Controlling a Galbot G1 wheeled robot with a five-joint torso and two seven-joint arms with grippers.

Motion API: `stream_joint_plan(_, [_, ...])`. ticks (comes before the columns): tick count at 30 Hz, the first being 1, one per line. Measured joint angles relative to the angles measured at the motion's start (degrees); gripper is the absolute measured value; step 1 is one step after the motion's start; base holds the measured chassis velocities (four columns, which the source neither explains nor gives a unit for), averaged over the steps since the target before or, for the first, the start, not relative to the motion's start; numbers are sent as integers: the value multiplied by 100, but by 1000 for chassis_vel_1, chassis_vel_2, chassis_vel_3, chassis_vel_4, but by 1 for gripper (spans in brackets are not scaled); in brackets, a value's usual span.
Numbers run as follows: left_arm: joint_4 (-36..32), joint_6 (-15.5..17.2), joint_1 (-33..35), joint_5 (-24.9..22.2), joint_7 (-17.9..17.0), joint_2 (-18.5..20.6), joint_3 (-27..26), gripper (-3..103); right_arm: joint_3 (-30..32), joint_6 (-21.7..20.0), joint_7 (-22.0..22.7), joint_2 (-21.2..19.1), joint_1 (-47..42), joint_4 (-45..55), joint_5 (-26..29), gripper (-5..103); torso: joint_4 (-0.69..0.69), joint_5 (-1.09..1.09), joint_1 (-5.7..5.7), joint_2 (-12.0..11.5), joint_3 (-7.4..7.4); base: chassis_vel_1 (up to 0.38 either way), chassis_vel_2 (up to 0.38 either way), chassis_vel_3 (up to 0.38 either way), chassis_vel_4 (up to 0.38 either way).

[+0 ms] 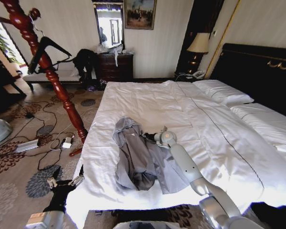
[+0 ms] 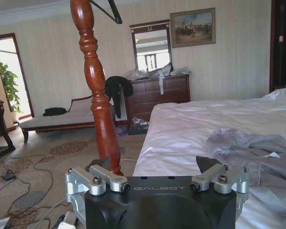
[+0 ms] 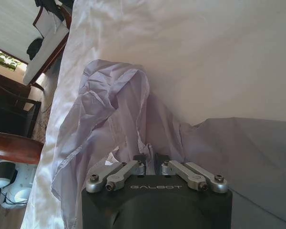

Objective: Pick up the clothes from the bed and hang them on the clothes hanger.

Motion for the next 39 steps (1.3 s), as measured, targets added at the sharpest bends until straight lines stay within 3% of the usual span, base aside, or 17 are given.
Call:
stream_joint_plan(6, [0, 0, 1, -3, 0, -8, -2, 100, -16, 0, -14, -2, 12, -1, -5, 1, 0, 0, 1, 0, 0, 0, 0, 0, 0])
stream_joint_plan(31, [-7, -18, -9, -10, 4, -40, -3, 100, 236, 213, -53, -285, -59, 211, -131, 0, 0, 1, 0, 0, 0, 0, 0, 0, 0])
stream_joint_plan(37, [-36, 16, -55, -46, 0, 19, -2, 100, 297, 296, 159, -610, -27, 988, 350, 0, 1, 1, 0, -1, 0, 0, 0, 0, 0])
stream_joint_plan(39, [-51, 55, -104, -54, -15, 83, 37, 100, 305, 341, 364, -927, 30, 1495, 789, 0, 0, 1, 0, -1, 0, 0, 0, 0, 0])
